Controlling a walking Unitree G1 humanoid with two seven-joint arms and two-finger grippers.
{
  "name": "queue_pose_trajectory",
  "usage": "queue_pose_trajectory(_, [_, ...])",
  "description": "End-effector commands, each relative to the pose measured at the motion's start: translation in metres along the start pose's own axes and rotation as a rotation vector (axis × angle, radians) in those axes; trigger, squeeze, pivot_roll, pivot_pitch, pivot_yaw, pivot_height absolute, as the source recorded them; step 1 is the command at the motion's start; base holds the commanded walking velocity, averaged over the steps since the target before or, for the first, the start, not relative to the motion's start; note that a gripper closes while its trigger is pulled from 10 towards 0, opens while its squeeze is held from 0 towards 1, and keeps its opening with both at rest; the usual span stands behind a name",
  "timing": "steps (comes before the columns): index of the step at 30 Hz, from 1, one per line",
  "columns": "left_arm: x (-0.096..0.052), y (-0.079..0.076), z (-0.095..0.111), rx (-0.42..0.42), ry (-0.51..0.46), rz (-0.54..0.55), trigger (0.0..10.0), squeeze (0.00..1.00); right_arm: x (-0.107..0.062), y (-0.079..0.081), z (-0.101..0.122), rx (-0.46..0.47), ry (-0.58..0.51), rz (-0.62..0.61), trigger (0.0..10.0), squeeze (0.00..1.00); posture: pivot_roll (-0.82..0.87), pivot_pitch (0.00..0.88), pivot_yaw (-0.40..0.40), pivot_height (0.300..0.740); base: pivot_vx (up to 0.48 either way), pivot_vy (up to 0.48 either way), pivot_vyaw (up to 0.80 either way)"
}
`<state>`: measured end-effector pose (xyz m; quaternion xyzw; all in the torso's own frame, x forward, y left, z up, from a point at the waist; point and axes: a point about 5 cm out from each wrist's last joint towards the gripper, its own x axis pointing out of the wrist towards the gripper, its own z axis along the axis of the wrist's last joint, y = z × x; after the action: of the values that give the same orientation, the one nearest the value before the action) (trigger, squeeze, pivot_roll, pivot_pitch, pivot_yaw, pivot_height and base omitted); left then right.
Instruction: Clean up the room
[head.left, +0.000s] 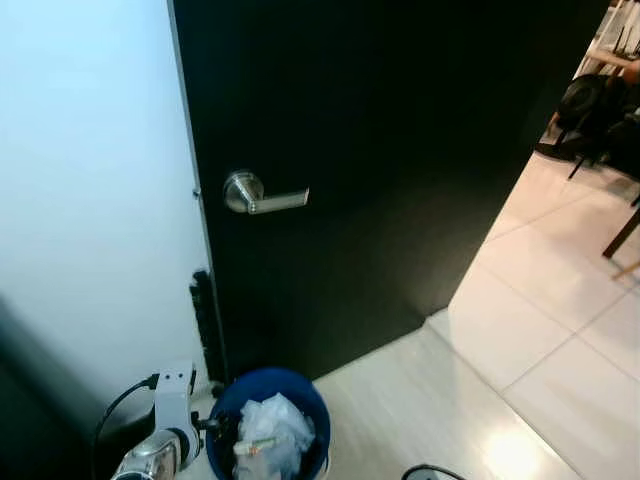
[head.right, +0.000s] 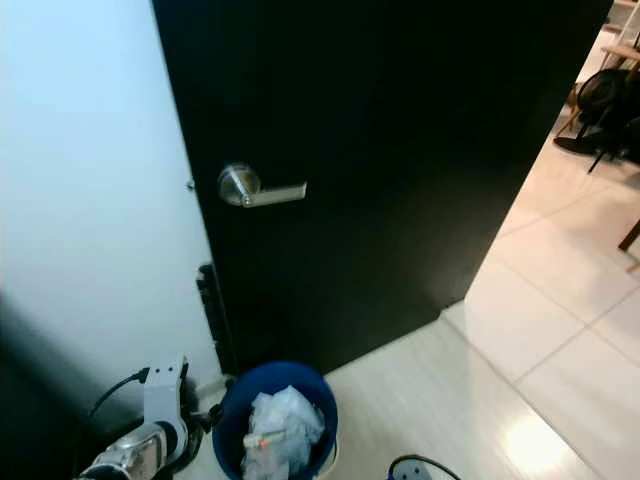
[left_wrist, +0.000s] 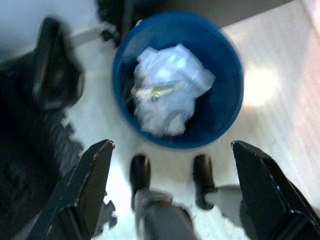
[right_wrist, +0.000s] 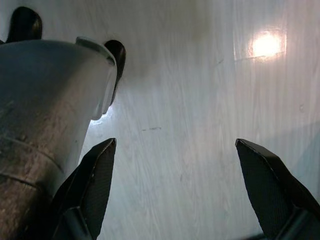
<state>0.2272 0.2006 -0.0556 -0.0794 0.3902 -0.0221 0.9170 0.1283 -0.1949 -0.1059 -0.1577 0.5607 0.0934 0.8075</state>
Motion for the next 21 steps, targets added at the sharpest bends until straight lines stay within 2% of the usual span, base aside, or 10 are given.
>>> queue_pose_trajectory(1, [0.000, 0.000, -0.005, -0.016, 0.023, 0.009, 10.0, 0.00, 0.001, 0.010, 0.000, -0.007, -0.002, 0.034, 10.0, 0.00, -0.01, 0.000, -0.064, 0.740, 0.000, 0.000, 0.00])
queue_pose_trajectory(8, [-0.004, 0.001, -0.022, -0.021, 0.091, 0.025, 10.0, 0.00, 0.001, 0.006, 0.002, -0.003, -0.004, 0.029, 10.0, 0.00, -0.02, 0.000, -0.059, 0.740, 0.000, 0.000, 0.00])
queue_pose_trajectory(11, [-0.006, 0.002, -0.029, -0.022, 0.111, 0.030, 10.0, 0.00, 0.000, 0.005, 0.001, -0.003, 0.000, 0.026, 10.0, 0.00, -0.02, 0.000, -0.058, 0.740, -0.480, 0.000, 0.00])
queue_pose_trajectory(13, [-0.011, 0.006, -0.043, -0.023, 0.149, 0.038, 10.0, 0.00, 0.000, 0.004, -0.001, -0.003, 0.006, 0.024, 10.0, 0.00, -0.02, 0.000, -0.059, 0.740, 0.000, 0.000, 0.00])
queue_pose_trajectory(21, [-0.019, 0.012, -0.063, -0.028, 0.199, 0.055, 10.0, 0.00, 0.001, 0.009, 0.001, -0.006, 0.005, 0.030, 10.0, 0.00, -0.02, 0.000, -0.065, 0.740, 0.000, 0.000, 0.00])
